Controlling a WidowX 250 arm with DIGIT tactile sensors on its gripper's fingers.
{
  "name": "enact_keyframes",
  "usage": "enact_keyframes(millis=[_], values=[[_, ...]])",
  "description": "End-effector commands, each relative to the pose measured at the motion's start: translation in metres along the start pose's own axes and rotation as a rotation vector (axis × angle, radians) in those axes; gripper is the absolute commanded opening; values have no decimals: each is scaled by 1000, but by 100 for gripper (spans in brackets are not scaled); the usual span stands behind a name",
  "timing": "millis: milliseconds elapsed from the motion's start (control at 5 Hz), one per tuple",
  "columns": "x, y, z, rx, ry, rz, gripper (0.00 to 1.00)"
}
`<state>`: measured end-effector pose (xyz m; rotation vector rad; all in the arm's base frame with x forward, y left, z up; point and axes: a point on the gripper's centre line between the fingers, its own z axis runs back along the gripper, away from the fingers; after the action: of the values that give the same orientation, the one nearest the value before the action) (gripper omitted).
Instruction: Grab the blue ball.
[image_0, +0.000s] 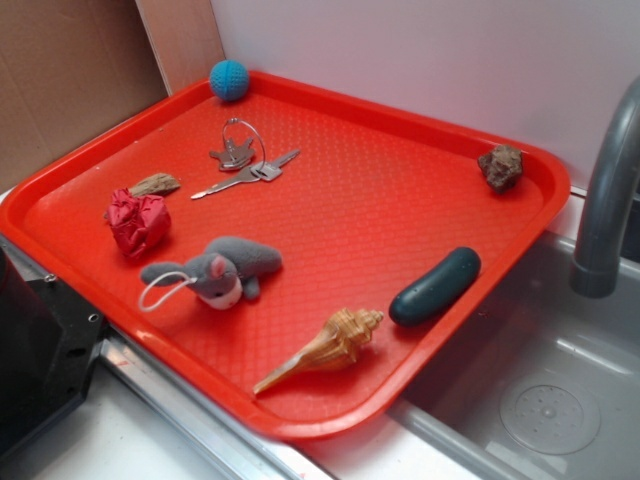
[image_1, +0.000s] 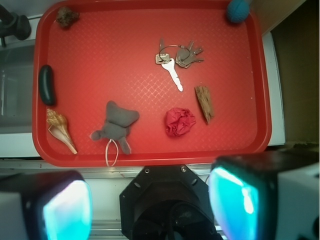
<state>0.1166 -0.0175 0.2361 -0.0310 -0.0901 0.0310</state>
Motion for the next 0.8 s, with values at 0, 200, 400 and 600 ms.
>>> enact_keyframes(millis=[0, 200, 400, 600], values=[[0, 0, 0, 0, 0, 0, 100], [47, 43, -53, 101, -58, 242, 100], [91, 65, -95, 107, -184, 375, 100], [113, 86, -119, 71, -275, 446, 100]])
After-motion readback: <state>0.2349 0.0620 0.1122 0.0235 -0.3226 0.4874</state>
